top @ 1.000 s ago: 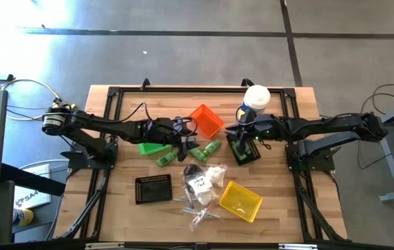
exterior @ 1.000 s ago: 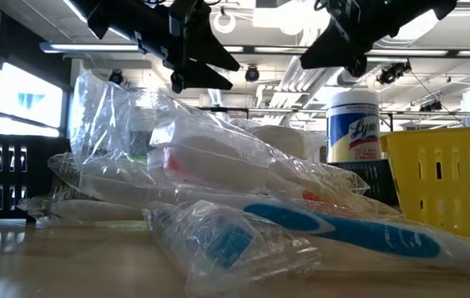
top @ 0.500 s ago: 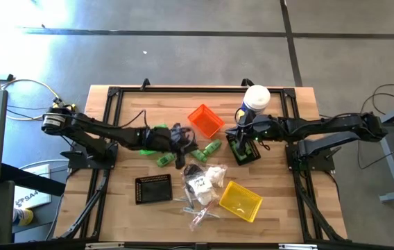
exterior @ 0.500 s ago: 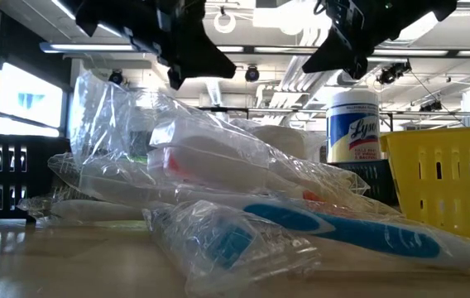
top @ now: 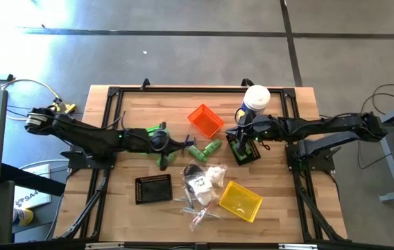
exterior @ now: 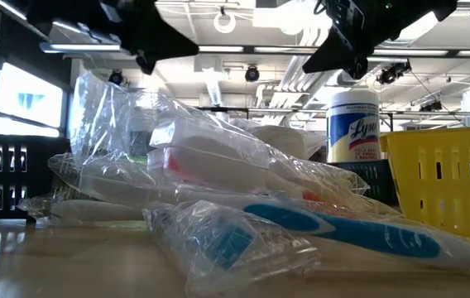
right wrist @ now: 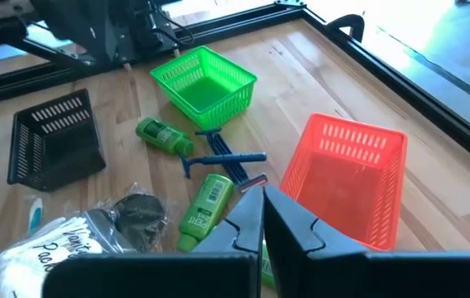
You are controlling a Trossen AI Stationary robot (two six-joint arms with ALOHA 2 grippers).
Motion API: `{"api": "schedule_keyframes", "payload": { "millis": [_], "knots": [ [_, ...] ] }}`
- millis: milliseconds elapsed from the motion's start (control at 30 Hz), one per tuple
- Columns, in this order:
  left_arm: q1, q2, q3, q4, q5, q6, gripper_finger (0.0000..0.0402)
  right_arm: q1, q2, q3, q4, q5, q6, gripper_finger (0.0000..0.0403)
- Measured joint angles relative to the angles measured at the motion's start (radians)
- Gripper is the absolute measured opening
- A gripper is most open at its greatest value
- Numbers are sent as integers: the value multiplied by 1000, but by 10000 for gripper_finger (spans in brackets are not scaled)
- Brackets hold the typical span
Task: Pick & Place Travel size toiletries
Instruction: Put the white cotton pack into the orange bin
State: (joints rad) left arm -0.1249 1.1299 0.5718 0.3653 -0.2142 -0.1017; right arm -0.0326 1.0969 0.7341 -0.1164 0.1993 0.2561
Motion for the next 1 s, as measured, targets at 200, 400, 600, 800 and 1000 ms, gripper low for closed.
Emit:
{"api": "schedule_keyframes", "payload": {
  "millis": [200,400,600,800,1000],
  "knots": [
    [0,-89,-160,110,12,0,1,0,0,0,2,1,-25,3],
    [0,-173,-273,171,17,27,0,0,0,0,1,3,-35,3],
    [0,-256,-338,173,16,55,0,0,0,0,1,3,-51,3],
    [0,-345,-383,169,17,167,0,0,0,0,1,11,-52,3],
    [0,-418,-398,151,61,123,0,0,0,0,66,-3,-52,3]
  ]
}}
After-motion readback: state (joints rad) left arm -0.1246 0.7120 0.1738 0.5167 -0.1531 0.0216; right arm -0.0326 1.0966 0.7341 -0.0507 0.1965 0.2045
